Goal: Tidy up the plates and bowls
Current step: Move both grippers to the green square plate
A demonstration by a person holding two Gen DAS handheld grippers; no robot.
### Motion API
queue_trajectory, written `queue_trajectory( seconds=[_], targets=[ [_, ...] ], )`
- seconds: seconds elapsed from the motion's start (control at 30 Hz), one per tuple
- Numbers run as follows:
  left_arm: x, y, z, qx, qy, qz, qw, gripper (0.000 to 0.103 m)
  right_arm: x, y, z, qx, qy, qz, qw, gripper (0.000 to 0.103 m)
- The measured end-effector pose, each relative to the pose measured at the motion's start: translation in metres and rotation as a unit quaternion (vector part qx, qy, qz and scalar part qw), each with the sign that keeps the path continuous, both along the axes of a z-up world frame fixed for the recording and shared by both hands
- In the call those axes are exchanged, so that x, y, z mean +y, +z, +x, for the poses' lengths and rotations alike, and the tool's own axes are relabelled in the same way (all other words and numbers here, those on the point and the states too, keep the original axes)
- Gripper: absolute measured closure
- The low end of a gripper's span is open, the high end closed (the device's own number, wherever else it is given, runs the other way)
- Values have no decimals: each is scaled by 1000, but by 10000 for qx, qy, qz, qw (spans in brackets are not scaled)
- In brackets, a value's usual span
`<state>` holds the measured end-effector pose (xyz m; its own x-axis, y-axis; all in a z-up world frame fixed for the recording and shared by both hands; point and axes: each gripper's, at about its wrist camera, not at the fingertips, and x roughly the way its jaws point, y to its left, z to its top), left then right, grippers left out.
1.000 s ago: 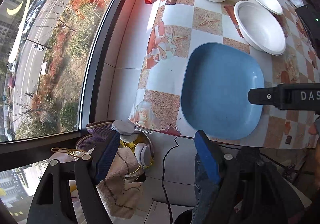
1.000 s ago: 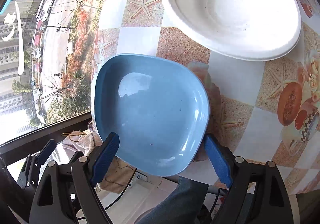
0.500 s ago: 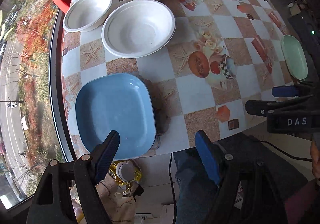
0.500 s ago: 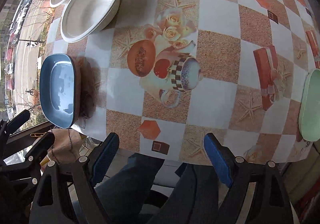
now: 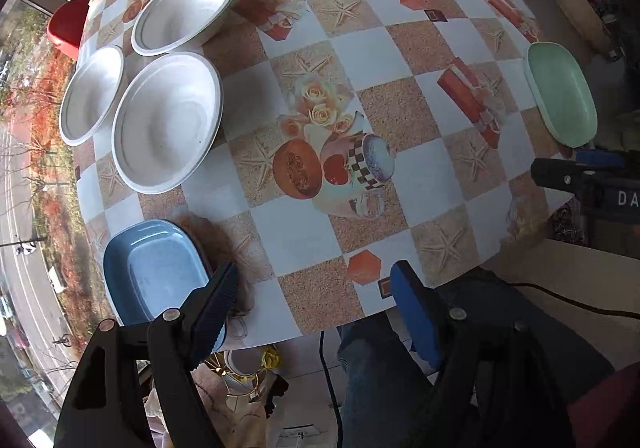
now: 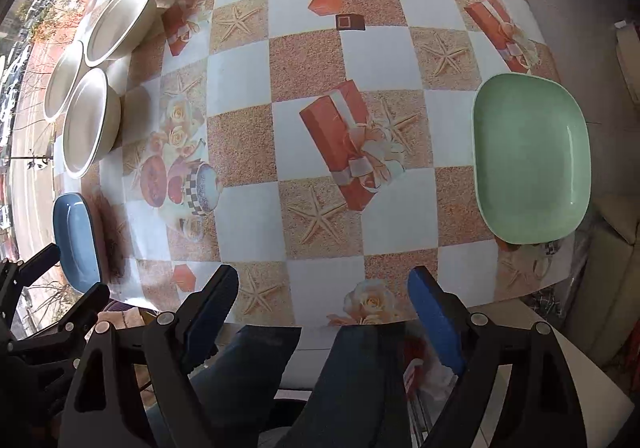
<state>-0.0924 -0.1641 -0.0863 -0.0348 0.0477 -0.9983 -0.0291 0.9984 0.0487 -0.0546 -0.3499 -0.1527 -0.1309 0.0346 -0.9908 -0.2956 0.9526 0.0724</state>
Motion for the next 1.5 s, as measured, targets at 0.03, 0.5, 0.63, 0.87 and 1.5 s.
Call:
queue_trajectory(
  seconds=[0.03, 0.5, 0.63, 0.87, 1.5],
  targets=[
    [-5, -2, 3, 36, -49, -3, 10000, 22, -8, -1, 2, 0, -100, -14, 9999, 15],
    [-106, -21, 91, 232, -216, -323, 9990, 22, -145, -6, 56, -335, -1035, -796, 9909, 15],
    [-138, -25, 119, 132, -175, -338, 9992, 22, -169, -9, 74, -452, -1044, -1016, 9883, 15],
    [-180, -46, 155, 131, 7, -388, 9992, 22, -187, -18, 99, -626, -752, -1298, 9867, 15],
    [-218, -105, 192, 244, -110, 32, 9996, 20, -149, -53, 120, -795, 245, -1923, 9778, 15]
  ],
)
